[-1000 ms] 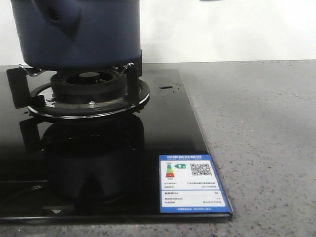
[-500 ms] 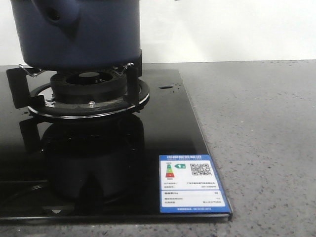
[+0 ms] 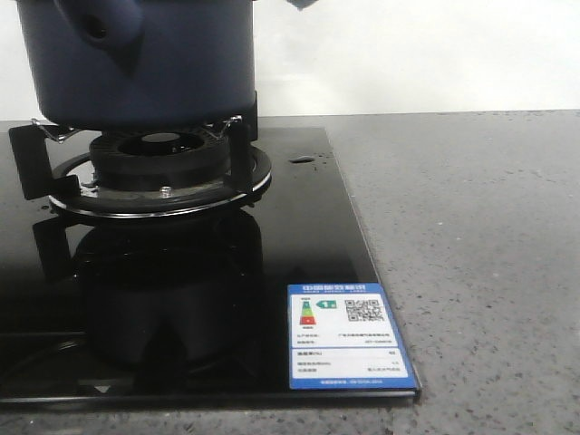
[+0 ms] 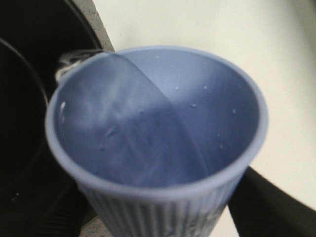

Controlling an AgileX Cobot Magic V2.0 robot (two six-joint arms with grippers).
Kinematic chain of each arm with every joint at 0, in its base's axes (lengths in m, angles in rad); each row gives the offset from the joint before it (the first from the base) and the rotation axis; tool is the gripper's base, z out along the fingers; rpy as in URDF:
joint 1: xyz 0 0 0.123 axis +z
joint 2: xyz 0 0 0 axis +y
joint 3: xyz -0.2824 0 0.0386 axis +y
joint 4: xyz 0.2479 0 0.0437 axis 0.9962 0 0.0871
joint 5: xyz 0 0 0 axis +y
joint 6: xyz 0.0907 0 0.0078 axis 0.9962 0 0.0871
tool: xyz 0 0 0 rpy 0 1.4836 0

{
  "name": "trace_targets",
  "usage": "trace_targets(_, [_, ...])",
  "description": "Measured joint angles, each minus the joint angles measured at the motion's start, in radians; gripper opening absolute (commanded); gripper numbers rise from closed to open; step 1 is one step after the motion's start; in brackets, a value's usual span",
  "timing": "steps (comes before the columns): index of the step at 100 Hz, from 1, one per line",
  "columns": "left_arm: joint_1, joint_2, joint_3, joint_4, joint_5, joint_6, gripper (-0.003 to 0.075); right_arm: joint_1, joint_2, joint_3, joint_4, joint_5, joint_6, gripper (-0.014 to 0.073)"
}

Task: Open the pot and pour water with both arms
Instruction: 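Tilt the cup with the right gripper to pour water into the pot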

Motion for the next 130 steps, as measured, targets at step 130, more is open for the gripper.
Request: trace_targets(130, [0.0,0.0,0.0,0.0,0.0,0.0,0.0369,0.012,0.008,-0.002,-0.608,-0.108,-0.002,0.0345])
